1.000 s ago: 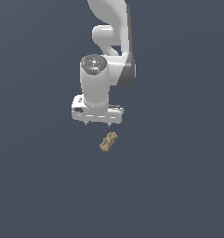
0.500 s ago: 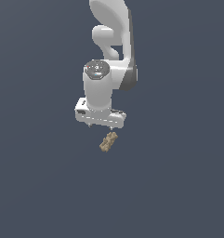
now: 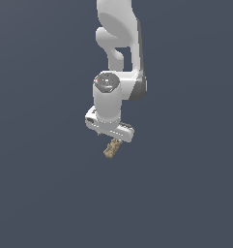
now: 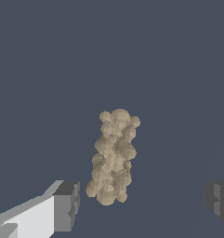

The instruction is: Pick up the object and move it to a goal position.

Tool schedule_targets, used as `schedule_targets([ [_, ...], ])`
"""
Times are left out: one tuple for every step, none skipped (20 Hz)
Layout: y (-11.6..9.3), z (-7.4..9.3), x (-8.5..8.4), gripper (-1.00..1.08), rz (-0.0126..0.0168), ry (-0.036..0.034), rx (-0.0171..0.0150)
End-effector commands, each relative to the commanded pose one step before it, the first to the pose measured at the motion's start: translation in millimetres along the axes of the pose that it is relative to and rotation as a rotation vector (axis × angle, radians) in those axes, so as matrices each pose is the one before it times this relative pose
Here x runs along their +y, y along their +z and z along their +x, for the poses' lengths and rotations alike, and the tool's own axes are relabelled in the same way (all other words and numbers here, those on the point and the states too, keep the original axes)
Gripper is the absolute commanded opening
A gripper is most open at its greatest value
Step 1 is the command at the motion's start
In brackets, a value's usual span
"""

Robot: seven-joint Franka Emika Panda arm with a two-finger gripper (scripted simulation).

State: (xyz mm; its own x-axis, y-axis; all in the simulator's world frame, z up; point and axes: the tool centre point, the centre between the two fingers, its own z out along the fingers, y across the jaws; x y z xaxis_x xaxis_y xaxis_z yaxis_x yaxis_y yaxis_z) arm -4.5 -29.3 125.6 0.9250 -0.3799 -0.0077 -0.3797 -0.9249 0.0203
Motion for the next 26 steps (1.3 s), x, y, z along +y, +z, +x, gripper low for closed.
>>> schedule_targets([
  [5.89,0.19,-5.05,1.0,0.00671,0.05255,0.0024],
  [2.01,-0.1,-1.66,1.0,0.00214,0.01716,0.00061],
  [1.86,-0.13,-1.51,1.0,0.00195,0.0158,0.00054],
  [1.7,-0.14,-1.36,1.0,0.00177,0.01445,0.00047],
  [1.54,-0.15,-1.23,1.0,0.00159,0.01307,0.00041],
  [1.38,-0.15,-1.08,1.0,0.00142,0.01171,0.00036],
  [1.22,-0.15,-0.94,1.0,0.00125,0.01035,0.00031],
  [1.06,-0.14,-0.82,1.0,0.00108,0.00896,0.00026],
  [0.9,-0.13,-0.69,1.0,0.0009,0.00757,0.00021],
  [0.73,-0.11,-0.56,1.0,0.00074,0.00621,0.00017],
  [0.57,-0.08,-0.42,1.0,0.00058,0.00485,0.00013],
  [0.41,-0.07,-0.32,1.0,0.00041,0.00343,0.00009],
  [0.25,-0.04,-0.19,1.0,0.00024,0.00206,0.00005],
  [0.08,-0.02,-0.06,1.0,0.00008,0.00069,0.00002],
  [-0.32,-0.09,0.33,1.0,-0.00069,-0.00466,-0.00047],
  [0.4,-0.02,-0.02,1.0,0.0,0.0,0.0],
  [1.18,-0.06,-0.06,1.0,0.0,0.0,0.0],
  [1.96,-0.1,-0.09,1.0,0.0,0.0,0.0],
  [2.68,0.06,0.25,1.0,0.00008,0.00068,0.00006],
  [3.51,-0.19,-0.15,1.0,0.0,0.0,0.0],
  [4.21,-0.04,0.2,1.0,0.00007,0.00068,0.00007],
  [4.94,-0.09,0.17,1.0,0.00006,0.00068,0.00007],
  [5.65,-0.15,0.15,1.0,0.00006,0.00068,0.00007],
  [5.85,-0.36,-0.22,1.0,0.0,0.0,0.0],
  [5.04,0.01,0.31,1.0,0.00009,0.00097,0.0001],
  [4.37,-0.2,-0.21,1.0,0.0,0.0,0.0],
])
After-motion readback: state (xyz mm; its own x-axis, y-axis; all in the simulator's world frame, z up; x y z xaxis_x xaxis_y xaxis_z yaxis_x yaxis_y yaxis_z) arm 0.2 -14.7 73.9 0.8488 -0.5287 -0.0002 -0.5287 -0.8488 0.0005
